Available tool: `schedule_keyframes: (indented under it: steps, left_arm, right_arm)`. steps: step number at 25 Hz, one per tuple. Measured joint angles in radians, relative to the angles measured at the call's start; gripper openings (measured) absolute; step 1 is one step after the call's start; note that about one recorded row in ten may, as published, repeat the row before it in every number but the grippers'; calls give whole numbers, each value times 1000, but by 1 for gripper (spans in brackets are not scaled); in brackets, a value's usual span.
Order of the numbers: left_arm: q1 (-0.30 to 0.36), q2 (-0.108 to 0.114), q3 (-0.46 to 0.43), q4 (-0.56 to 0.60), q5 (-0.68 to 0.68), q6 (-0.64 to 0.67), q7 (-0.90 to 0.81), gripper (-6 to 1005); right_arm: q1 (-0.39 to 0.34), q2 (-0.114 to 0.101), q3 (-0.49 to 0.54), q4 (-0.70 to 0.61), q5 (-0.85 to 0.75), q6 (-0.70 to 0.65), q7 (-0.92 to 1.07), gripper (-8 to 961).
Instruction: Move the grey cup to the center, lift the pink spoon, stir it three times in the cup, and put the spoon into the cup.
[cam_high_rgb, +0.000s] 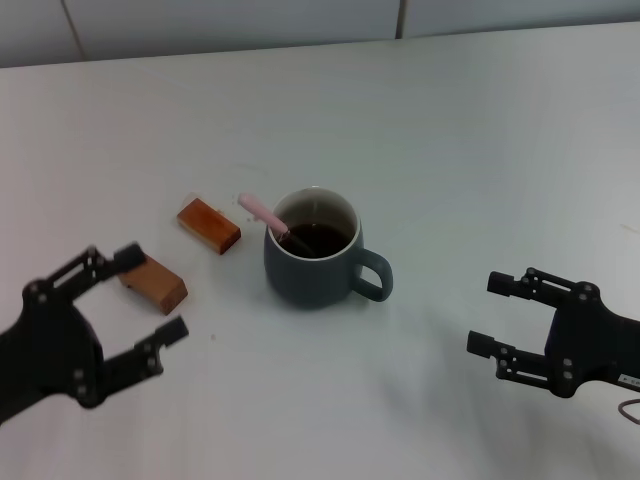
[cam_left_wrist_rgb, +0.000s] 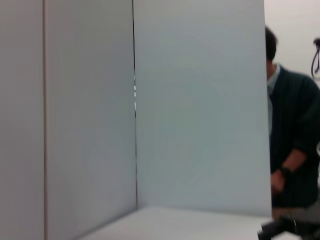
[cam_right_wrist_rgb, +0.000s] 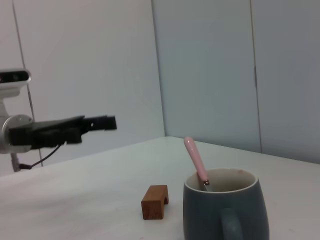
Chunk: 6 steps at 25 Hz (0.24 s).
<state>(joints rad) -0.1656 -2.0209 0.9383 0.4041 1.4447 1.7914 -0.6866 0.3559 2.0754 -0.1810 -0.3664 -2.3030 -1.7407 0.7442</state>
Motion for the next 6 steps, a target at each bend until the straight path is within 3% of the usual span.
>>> schedule_keyframes:
  steps: [6]
  left_arm:
    - [14, 3, 0, -3, 46, -33, 7, 808]
  right_arm:
    - [-1, 0, 0, -4, 1, 2, 0, 751]
